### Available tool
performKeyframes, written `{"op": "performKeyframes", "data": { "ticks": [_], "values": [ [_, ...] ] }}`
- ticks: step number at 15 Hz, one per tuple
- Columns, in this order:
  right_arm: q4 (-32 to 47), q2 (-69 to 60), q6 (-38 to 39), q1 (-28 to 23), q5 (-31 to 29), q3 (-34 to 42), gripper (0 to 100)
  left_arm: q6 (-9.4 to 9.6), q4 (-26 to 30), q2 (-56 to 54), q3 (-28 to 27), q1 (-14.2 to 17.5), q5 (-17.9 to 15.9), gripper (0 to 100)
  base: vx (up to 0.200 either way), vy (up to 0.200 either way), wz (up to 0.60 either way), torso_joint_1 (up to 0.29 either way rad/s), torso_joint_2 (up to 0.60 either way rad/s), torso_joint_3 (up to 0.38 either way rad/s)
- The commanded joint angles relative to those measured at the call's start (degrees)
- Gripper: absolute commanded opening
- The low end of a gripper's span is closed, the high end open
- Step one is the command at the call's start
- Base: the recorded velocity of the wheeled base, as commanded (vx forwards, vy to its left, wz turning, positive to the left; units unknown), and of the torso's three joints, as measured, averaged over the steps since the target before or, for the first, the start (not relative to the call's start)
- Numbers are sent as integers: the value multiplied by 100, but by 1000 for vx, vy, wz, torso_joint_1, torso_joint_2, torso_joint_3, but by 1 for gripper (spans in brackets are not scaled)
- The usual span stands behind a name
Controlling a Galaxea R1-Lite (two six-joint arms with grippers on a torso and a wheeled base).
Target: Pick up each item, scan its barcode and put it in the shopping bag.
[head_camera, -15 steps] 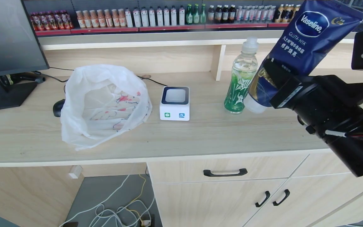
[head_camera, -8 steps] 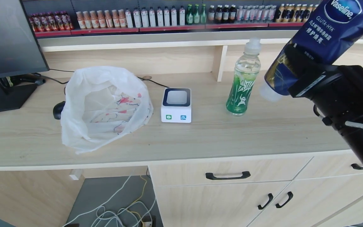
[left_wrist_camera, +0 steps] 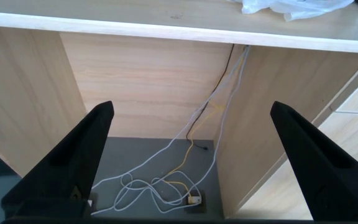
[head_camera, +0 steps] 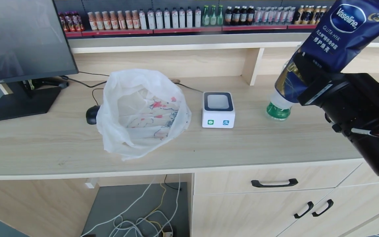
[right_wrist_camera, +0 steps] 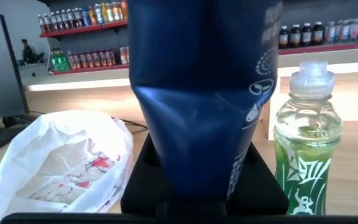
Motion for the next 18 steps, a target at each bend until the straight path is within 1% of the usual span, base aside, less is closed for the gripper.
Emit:
{"op": "performKeyframes", "data": {
  "ticks": [1,3,7,13,18],
  "values": [
    [-12,27,-4,-2,1,28,0,-3,-7,9,0,-2,-1,100,0,200,0,-2,2,2],
    [-21,27,-4,-2,-8,64,0,14,-7,9,0,-2,-1,100,0,200,0,7,2,2],
    [-83,62,5,-2,27,266,0,32,-7,9,0,-2,-1,100,0,0,0,0,0,0],
    [-109,300,5,-29,36,72,0,32,-7,9,0,-2,-1,100,0,0,0,0,0,0],
    [-171,1064,14,-99,36,-1184,0,32,-7,9,0,-2,-1,100,0,0,0,0,0,0]
  ]
}}
